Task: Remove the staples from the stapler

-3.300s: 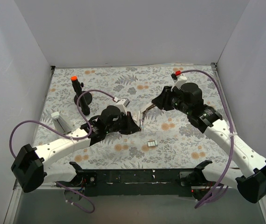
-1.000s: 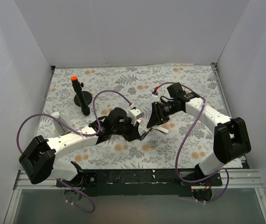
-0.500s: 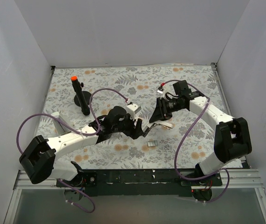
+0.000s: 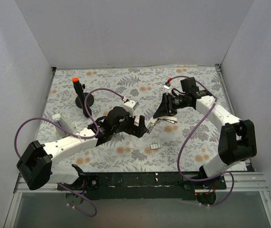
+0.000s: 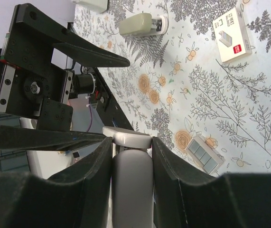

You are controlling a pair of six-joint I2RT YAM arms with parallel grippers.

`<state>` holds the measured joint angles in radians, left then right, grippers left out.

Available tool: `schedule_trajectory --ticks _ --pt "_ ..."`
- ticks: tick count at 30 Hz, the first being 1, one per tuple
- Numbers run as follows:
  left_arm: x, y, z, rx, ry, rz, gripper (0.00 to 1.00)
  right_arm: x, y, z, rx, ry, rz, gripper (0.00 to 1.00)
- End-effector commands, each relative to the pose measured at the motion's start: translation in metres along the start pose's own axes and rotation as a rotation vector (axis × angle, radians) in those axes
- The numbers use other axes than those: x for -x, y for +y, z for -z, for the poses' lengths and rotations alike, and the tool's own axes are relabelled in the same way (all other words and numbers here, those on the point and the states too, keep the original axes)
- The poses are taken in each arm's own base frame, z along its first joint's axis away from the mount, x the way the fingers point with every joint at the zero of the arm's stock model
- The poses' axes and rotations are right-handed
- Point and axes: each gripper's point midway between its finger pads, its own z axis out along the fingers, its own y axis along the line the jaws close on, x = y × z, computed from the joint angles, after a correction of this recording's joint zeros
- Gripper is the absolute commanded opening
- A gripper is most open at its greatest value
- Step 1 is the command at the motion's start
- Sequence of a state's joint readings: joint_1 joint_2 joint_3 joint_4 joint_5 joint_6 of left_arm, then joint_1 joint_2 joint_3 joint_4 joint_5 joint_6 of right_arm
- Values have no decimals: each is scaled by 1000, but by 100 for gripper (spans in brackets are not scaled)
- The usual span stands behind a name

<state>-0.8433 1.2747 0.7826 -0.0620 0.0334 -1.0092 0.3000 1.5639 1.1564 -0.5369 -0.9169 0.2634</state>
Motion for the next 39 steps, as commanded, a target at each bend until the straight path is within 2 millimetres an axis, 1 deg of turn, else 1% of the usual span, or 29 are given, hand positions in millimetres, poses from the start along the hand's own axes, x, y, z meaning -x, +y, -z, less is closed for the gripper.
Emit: schedule_trajectory --ticks 1,2,3,5,6,7,10,11,13,14,17,18,19,21,22,24,25,26,27,28,29,30,31,32,33,34,36,38,39 --pt "43 -6 20 12 -105 102 98 22 -29 4 -73 -56 82 1" --pt "43 -16 21 -42 -93 93 98 18 -29 2 -70 -38 81 1" --pt "48 -25 24 -89 -107 76 98 14 -31 0 -76 -20 91 1" --pt "45 -35 26 -159 -99 8 97 -1 -33 -6 -97 33 88 1" --pt "42 -42 27 -202 -85 -5 95 -6 -33 -9 -107 50 96 1" --pt "40 -42 25 -208 -74 -11 90 -12 -33 -13 -130 69 112 1" --pt "28 -50 23 -262 -7 -41 82 -22 -32 -18 -155 94 121 1" --pt "26 -51 23 -271 9 -41 77 -21 -33 -18 -160 87 121 1" --pt "20 -53 23 -285 39 -33 72 -19 -34 -17 -172 59 137 1" --pt "20 -53 24 -286 39 -23 73 -17 -36 -16 -187 47 136 1" --pt "22 -52 30 -274 20 19 74 4 -37 -12 -247 -37 181 1" --pt "24 -50 30 -263 7 29 80 12 -37 -10 -264 -71 207 1" --pt "26 -46 31 -239 -4 45 81 31 -34 -5 -292 -158 277 1" --pt "24 -43 33 -225 -10 51 82 49 -30 2 -318 -264 333 1" --pt "24 -42 34 -218 -12 56 83 62 -26 9 -334 -354 392 1" --pt "21 -38 35 -201 -14 64 83 73 -22 16 -348 -437 449 1" --pt "20 -37 35 -194 -16 72 85 91 -4 27 -333 -545 535 1" --pt "20 -36 36 -185 -18 95 87 81 -15 24 -341 -557 543 1" --pt "17 -33 35 -176 -23 105 89 82 -14 27 -344 -594 584 1" --pt "17 -33 36 -175 -27 113 96 82 -6 37 -346 -663 641 1" --pt "16 -33 36 -179 -30 120 98 77 -11 38 -347 -733 704 1" --pt "14 -33 35 -179 -35 136 98 75 -10 44 -354 -791 744 1" --pt "16 -32 37 -177 -46 140 98 77 -7 57 -388 -866 791 1" --pt "16 -31 36 -172 -52 145 98 80 1 66 -392 -928 848 1" --pt "17 -29 36 -161 -60 152 98 69 -9 64 -407 -927 865 1" --pt "16 -28 36 -157 -62 150 98 68 -9 68 -426 -949 906 1" --pt "19 -27 38 -151 -73 146 98 60 -10 73 -429 -999 948 1" --pt "20 -25 40 -142 -83 143 98 53 -9 75 -430 -1019 1013 1" --pt "19 -24 40 -137 -84 142 98 52 3 82 -412 -1069 1061 1"
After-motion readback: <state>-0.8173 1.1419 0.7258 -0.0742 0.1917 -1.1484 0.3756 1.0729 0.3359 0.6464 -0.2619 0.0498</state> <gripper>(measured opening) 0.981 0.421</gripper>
